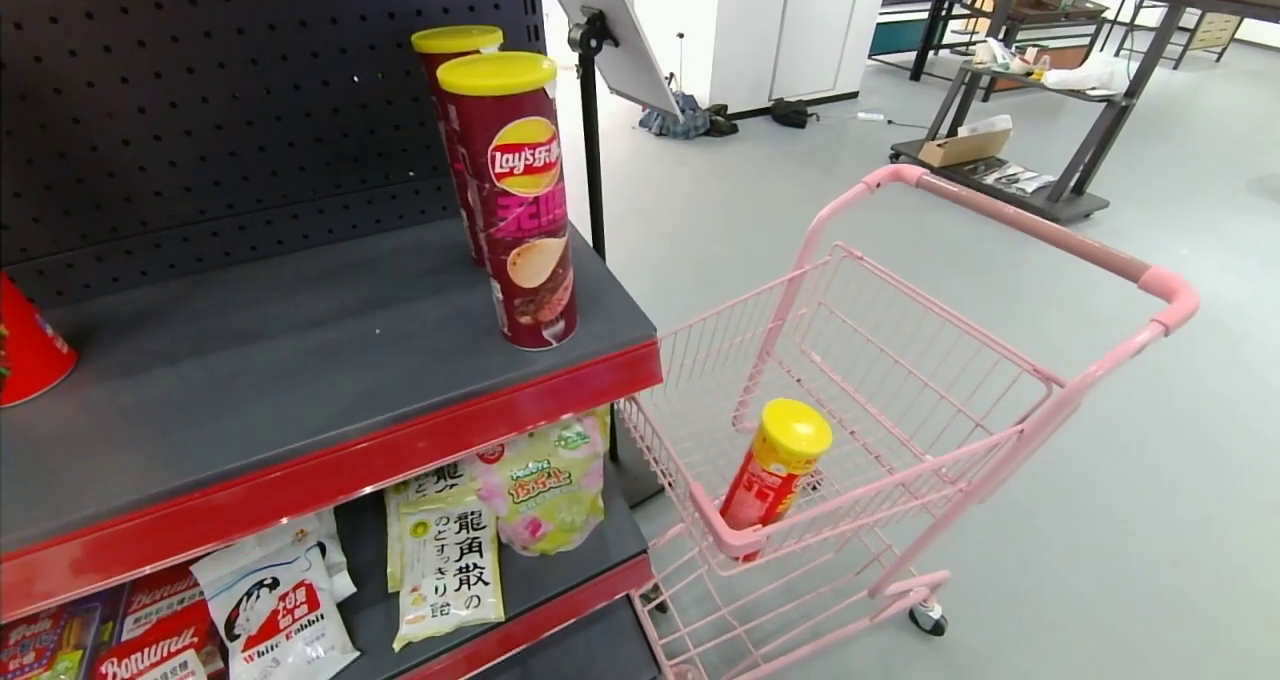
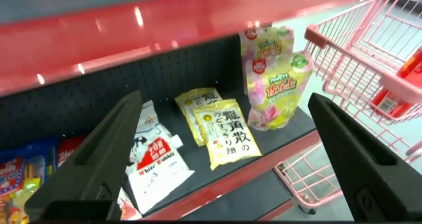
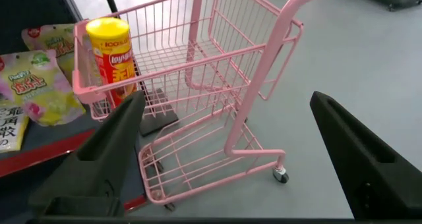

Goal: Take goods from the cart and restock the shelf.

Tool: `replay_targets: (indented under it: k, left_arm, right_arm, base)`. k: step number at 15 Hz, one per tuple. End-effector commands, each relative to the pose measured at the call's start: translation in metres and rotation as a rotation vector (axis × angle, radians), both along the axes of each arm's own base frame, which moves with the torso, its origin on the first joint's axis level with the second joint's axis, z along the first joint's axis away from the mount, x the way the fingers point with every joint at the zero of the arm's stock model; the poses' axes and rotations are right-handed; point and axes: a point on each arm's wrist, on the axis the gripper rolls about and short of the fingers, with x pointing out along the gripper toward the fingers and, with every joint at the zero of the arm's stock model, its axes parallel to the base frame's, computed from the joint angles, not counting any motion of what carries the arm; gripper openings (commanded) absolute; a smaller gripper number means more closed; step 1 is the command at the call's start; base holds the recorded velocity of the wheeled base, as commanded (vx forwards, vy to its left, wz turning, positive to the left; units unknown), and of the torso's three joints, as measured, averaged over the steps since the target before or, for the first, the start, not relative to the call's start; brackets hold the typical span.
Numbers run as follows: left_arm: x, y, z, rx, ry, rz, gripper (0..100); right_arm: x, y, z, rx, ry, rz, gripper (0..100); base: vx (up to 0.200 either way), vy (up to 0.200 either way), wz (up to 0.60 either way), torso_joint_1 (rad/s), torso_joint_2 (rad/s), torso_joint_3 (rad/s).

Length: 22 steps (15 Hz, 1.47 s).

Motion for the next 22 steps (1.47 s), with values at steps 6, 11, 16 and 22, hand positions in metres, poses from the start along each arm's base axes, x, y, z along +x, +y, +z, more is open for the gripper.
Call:
replay_targets:
  k: [6, 11, 16, 22]
  left_arm:
    - [0.0, 0.0, 0.0, -0.001, 0.0, 0.0, 100]
    - [0.0, 0.0, 0.0, -0.001, 0.0, 0.0, 100]
    - [0.0, 0.0, 0.0, -0.001, 0.0, 0.0, 100]
    - [0.0, 0.0, 0.0, 0.001, 0.0, 0.0, 100]
  right_arm:
    - [0.0, 0.0, 0.0, -0.009, -0.001, 0.001, 100]
    - [0.055, 0.004, 0.155, 0.155, 0.052, 0.147, 100]
    - [0.122, 0.036, 0.084, 0.16, 0.414, 0.443, 100]
    - [0.219, 0.071, 0.03, 0.157, 0.458, 0.452, 100]
  base:
    - [0.0, 0.0, 0.0, -0.144, 0.48, 0.333]
    - [0.0, 0.0, 0.0, -0.014, 0.06, 0.042]
    - [0.0, 0.0, 0.0, 0.0, 0.0, 0.0]
    - [0.0, 0.0, 0.0, 0.0, 0.0, 0.0]
